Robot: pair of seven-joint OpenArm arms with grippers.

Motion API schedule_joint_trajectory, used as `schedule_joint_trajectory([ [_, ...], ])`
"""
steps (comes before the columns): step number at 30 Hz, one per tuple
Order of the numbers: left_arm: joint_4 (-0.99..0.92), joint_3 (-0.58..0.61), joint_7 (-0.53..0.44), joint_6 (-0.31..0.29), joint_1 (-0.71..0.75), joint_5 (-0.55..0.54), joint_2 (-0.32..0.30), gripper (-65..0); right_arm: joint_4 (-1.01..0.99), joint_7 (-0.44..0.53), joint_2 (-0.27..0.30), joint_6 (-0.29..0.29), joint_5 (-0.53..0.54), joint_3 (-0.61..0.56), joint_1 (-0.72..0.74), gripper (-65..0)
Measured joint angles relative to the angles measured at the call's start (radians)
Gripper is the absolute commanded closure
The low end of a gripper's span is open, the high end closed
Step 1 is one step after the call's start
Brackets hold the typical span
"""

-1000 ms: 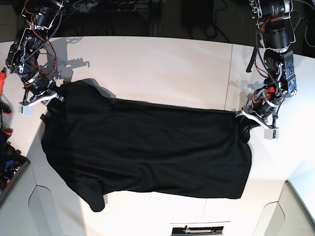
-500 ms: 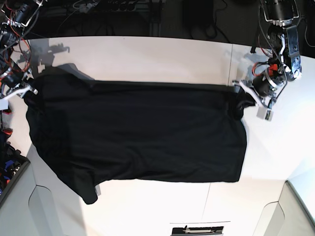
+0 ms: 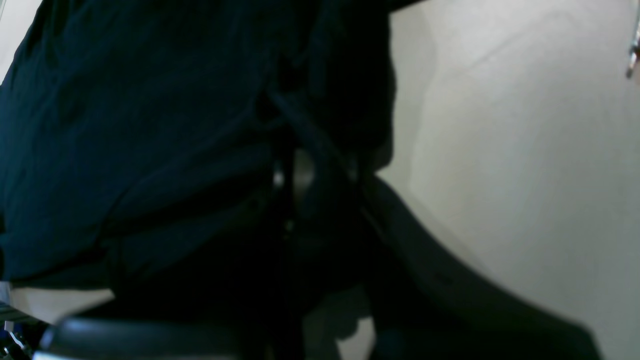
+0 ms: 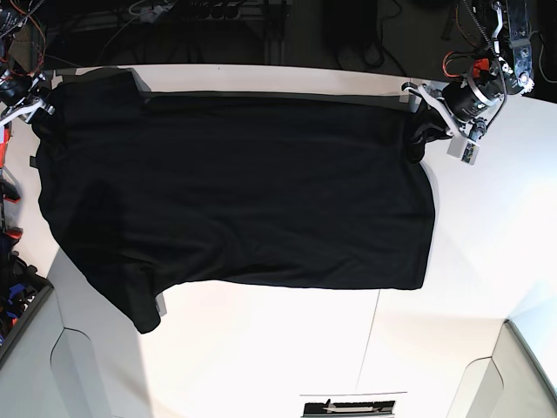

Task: Layout the t-shirt on the table in an organized manner, then fold the t-shirt properly
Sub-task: 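Lay the hem down near the collar with both grippers, then release the hem and move both grippers to the shirt's side corners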

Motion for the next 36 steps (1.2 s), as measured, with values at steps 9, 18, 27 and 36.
schedule_joint_trajectory([
  [9, 0.000, 0.000, -0.005, 0.016, -0.006, 0.000, -0.004, -31.1, 0.007, 0.011, 0.005, 0.002, -0.001, 0.004, 0.006, -34.8],
  [18, 0.028, -0.171, 0.094, -0.010, -0.003, -0.227, -0.003, -31.6, 0.191, -0.019, -0.001, -0.014, -0.064, 0.003, -0.006, -34.7],
  [27, 0.042, -0.254, 0.112, -0.011, -0.027, -0.316, -0.053, -31.6, 0.282, 0.064, 0.019, -0.025, -0.118, 0.003, 0.081, -34.7],
  [36, -0.063, -0.114, 0.100, -0.011, -0.262, -0.251, -0.114, -31.6, 0.032, 0.106, 0.028, -0.021, -0.177, -0.005, 0.333, -34.7],
])
